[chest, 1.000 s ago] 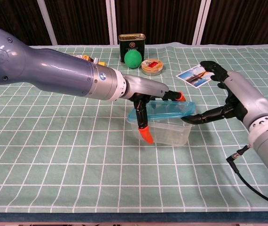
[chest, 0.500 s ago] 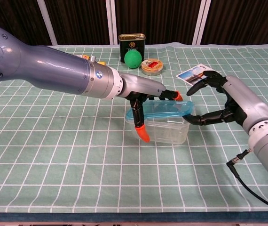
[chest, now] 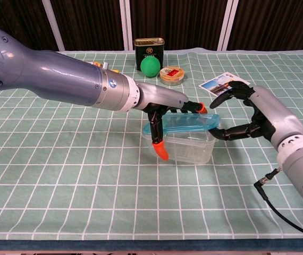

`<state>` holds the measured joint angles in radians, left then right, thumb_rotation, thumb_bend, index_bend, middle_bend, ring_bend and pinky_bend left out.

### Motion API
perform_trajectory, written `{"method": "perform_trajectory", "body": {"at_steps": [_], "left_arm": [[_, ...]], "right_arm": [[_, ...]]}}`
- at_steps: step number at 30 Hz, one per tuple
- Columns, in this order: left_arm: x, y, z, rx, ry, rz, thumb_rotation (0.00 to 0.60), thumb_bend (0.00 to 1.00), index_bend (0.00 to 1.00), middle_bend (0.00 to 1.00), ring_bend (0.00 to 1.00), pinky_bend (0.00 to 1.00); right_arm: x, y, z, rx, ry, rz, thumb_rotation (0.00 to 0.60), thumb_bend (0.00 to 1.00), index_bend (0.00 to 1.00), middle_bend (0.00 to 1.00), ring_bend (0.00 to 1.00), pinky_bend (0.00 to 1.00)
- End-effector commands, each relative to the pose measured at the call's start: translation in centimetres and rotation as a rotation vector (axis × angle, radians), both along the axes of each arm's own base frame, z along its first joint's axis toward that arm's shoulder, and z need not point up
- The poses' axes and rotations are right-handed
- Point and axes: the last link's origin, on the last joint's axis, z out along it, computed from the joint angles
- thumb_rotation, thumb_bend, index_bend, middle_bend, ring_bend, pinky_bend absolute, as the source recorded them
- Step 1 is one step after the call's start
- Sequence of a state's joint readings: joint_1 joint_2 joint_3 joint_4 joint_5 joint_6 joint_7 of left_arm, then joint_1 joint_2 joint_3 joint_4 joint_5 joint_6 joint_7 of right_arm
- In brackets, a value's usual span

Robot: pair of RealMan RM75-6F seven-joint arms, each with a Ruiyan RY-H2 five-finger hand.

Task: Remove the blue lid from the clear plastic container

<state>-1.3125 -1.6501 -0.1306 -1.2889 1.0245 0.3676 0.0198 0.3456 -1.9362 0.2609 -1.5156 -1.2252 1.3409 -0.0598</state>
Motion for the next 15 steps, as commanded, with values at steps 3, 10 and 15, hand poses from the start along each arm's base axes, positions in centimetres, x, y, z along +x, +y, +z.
{"method": "perform_trajectory", "body": {"at_steps": [3,10,15], "left_arm": [[0.11,-0.02,0.03,-0.001,-0.004,0.001,0.6,0.0,0.0,0.0,0.0,0.07],[0.35,-0.16,0.17,-0.003,-0.015,-0.001,0.6,0.0,0.0,0.0,0.0,0.02],[0.5,-0.09,0.38,0.003,-0.029,0.002,0.6,0.0,0.0,0.0,0.0,0.02]], "right_arm": [[0.3,-0.24,-0.01,0.002,-0.002,0.004,0.6,0.43,0.43,0.01,0.0,0.0],[0.31,-0.3,-0.09,0.011,-0.001,0.0,0.6,0.51,0.53,0.03,0.0,0.0],[0.25,-0.21,-0.15,0.016,0.002,-0.004,0.6,0.56,0.57,0.03,0.0,0.0]]}}
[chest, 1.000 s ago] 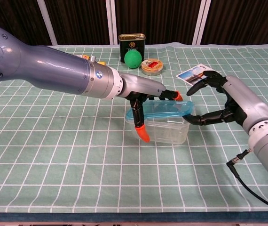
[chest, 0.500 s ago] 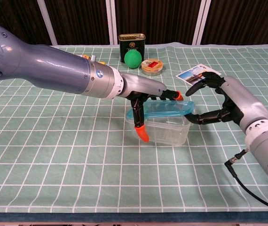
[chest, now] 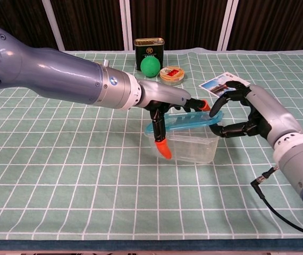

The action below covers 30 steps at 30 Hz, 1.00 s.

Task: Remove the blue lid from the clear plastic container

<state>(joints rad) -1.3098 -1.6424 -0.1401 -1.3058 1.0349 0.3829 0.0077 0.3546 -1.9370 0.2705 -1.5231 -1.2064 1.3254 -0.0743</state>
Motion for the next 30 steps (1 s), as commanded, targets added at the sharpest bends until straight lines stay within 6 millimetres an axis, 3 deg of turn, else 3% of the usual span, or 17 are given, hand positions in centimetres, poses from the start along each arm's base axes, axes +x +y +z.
{"method": "perform_trajectory", "body": {"at_steps": [1,8,21,30], "left_arm": [[0.1,0.1,0.1,0.002,-0.008,0.004,0.6,0.0,0.0,0.0,0.0,0.02],[0.1,0.1,0.5,0.002,-0.006,0.004,0.6,0.0,0.0,0.0,0.0,0.02],[0.1,0.4,1.1,0.023,-0.016,0.004,0.6,0.0,0.0,0.0,0.0,0.02],[0.3,0.7,2.2,0.055,-0.046,-0.002,0.6,0.0,0.0,0.0,0.0,0.02]], "right_arm": [[0.0,0.1,0.0,0.004,0.002,-0.002,0.6,0.58,0.57,0.03,0.0,0.0],[-0.2,0.1,0.0,0.013,0.0,-0.015,0.6,0.7,0.64,0.04,0.0,0.0],[-0.4,0.0,0.0,0.005,-0.011,-0.025,0.6,0.72,0.67,0.05,0.0,0.0],[0.3,-1.5,1.0,-0.029,-0.059,-0.055,0.6,0.72,0.67,0.05,0.0,0.0]]}}
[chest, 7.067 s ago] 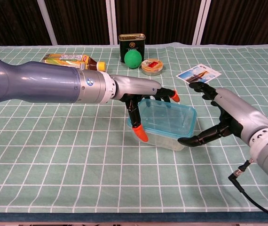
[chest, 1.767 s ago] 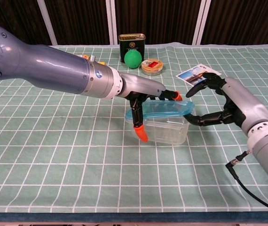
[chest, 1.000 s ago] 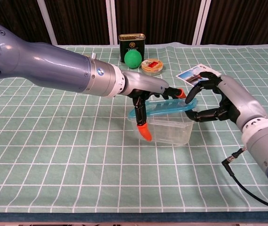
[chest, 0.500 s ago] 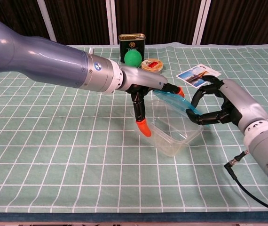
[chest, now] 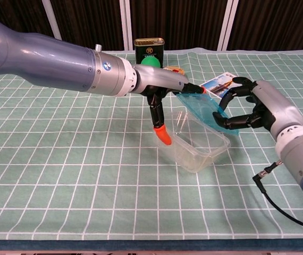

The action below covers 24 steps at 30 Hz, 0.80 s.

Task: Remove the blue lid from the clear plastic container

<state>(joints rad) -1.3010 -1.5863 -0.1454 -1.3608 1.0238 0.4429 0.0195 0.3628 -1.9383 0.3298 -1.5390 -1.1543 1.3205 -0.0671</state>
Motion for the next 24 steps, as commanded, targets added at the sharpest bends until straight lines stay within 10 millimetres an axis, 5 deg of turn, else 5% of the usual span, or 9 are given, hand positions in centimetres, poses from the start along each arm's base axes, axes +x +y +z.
{"method": "perform_trajectory", "body": {"at_steps": [1,24], "left_arm": [[0.0,0.0,0.3,0.006,-0.006,0.002,0.6,0.0,0.0,0.0,0.0,0.02],[-0.6,-0.4,4.0,0.047,-0.05,0.008,0.6,0.0,0.0,0.0,0.0,0.01]], "right_arm": [[0.3,-0.4,0.3,-0.009,-0.007,-0.001,0.6,0.72,0.67,0.05,0.0,0.0],[-0.2,-1.3,2.0,-0.032,0.003,-0.047,0.6,0.72,0.69,0.05,0.0,0.0]]}}
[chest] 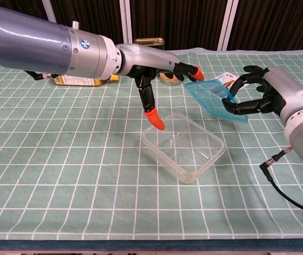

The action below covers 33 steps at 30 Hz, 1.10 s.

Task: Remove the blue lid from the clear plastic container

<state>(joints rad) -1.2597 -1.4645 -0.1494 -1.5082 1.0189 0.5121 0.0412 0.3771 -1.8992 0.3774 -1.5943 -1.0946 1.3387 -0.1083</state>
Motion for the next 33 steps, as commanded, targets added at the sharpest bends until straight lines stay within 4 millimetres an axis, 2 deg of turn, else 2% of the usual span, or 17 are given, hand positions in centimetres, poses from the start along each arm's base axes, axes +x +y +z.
{"method": "perform_trajectory", "body": {"at_steps": [1,7,14,21,22,24,26,29,33], "left_arm": [[-0.3,0.0,0.7,0.015,-0.01,0.007,0.6,0.0,0.0,0.0,0.0,0.01],[-1.1,0.2,2.8,0.063,-0.022,0.01,0.6,0.0,0.0,0.0,0.0,0.01],[-2.4,0.0,5.9,0.137,-0.051,0.019,0.6,0.0,0.0,0.0,0.0,0.01],[-4.4,-1.1,8.8,0.194,-0.079,0.043,0.6,0.0,0.0,0.0,0.0,0.01],[-4.9,-1.3,9.3,0.206,-0.075,0.045,0.6,0.0,0.0,0.0,0.0,0.01],[-5.9,-1.7,10.3,0.231,-0.071,0.055,0.6,0.0,0.0,0.0,0.0,0.01],[-6.9,-2.1,11.1,0.25,-0.07,0.076,0.6,0.0,0.0,0.0,0.0,0.0],[-8.5,-2.8,12.1,0.275,-0.069,0.105,0.6,0.0,0.0,0.0,0.0,0.0],[-10.7,-4.0,13.6,0.315,-0.061,0.14,0.6,0.0,0.0,0.0,0.0,0.01]], "right_arm": [[-0.2,-0.4,0.2,-0.002,0.006,-0.01,0.6,0.72,0.69,0.05,0.0,0.0],[-1.6,-2.3,1.4,-0.024,0.037,-0.059,0.6,0.72,0.69,0.05,0.0,0.0],[-4.7,-5.1,4.6,-0.086,0.111,-0.144,0.6,0.73,0.69,0.05,0.0,0.0],[-8.0,-6.5,7.6,-0.135,0.209,-0.184,0.6,0.72,0.69,0.05,0.0,0.0],[-8.4,-6.5,7.9,-0.134,0.222,-0.187,0.6,0.73,0.66,0.05,0.0,0.0],[-9.3,-6.1,8.2,-0.118,0.268,-0.187,0.6,0.69,0.54,0.04,0.0,0.0],[-9.9,-5.6,8.2,-0.091,0.308,-0.175,0.6,0.57,0.3,0.01,0.0,0.0],[-10.4,-4.7,8.0,-0.046,0.35,-0.158,0.6,0.45,0.03,0.0,0.0,0.0],[-10.5,-3.4,7.9,0.007,0.39,-0.14,0.6,0.35,0.0,0.0,0.0,0.0]]}}
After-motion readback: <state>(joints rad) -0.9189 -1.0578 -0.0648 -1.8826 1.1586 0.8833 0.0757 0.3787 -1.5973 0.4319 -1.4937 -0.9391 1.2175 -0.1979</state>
